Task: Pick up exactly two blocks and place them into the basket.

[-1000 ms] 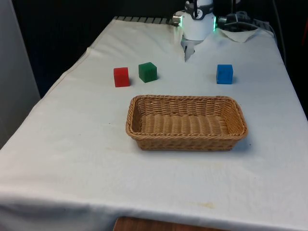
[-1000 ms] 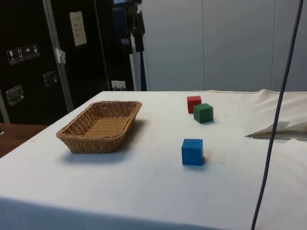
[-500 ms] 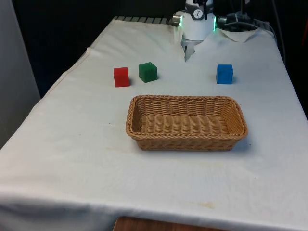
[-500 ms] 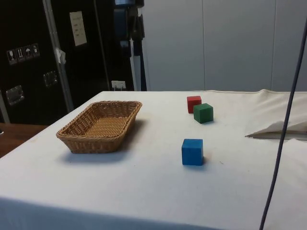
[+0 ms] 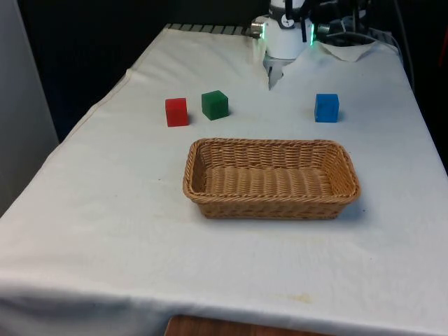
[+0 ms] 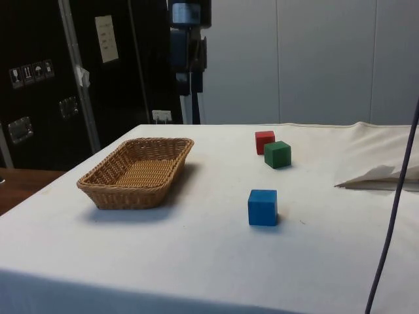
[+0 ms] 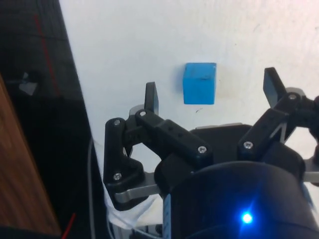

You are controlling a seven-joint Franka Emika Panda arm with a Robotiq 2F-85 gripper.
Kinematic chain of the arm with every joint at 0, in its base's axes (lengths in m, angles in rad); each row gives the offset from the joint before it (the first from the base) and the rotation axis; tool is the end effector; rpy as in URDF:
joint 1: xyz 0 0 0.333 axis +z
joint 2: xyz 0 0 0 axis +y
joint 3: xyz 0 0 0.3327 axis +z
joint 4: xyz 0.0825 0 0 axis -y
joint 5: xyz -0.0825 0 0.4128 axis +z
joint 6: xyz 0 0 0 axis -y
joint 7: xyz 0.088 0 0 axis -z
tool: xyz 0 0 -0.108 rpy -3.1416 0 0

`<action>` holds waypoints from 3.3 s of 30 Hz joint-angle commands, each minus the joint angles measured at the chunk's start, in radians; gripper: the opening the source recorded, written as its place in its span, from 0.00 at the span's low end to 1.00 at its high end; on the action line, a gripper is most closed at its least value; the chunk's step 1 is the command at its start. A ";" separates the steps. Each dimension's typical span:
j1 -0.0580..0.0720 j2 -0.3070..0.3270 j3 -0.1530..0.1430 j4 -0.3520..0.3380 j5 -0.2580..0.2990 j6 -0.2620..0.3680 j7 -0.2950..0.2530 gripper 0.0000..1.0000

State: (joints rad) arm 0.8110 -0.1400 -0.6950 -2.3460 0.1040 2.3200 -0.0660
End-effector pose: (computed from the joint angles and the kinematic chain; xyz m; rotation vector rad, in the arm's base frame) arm 0.5146 0.0601 0.3816 -2.9642 -0.1711 -0.1102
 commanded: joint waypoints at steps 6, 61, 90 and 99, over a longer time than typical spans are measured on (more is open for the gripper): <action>-0.007 -0.023 0.002 -0.035 -0.050 0.016 0.012 1.00; -0.026 -0.020 0.128 -0.361 -0.205 0.358 0.189 1.00; -0.024 0.065 0.161 -0.473 -0.192 0.505 0.229 1.00; -0.022 0.126 0.174 -0.466 -0.161 0.544 0.227 1.00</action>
State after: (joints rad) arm 0.7810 -0.0140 -0.5270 -2.8070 -0.0890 2.8530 0.1710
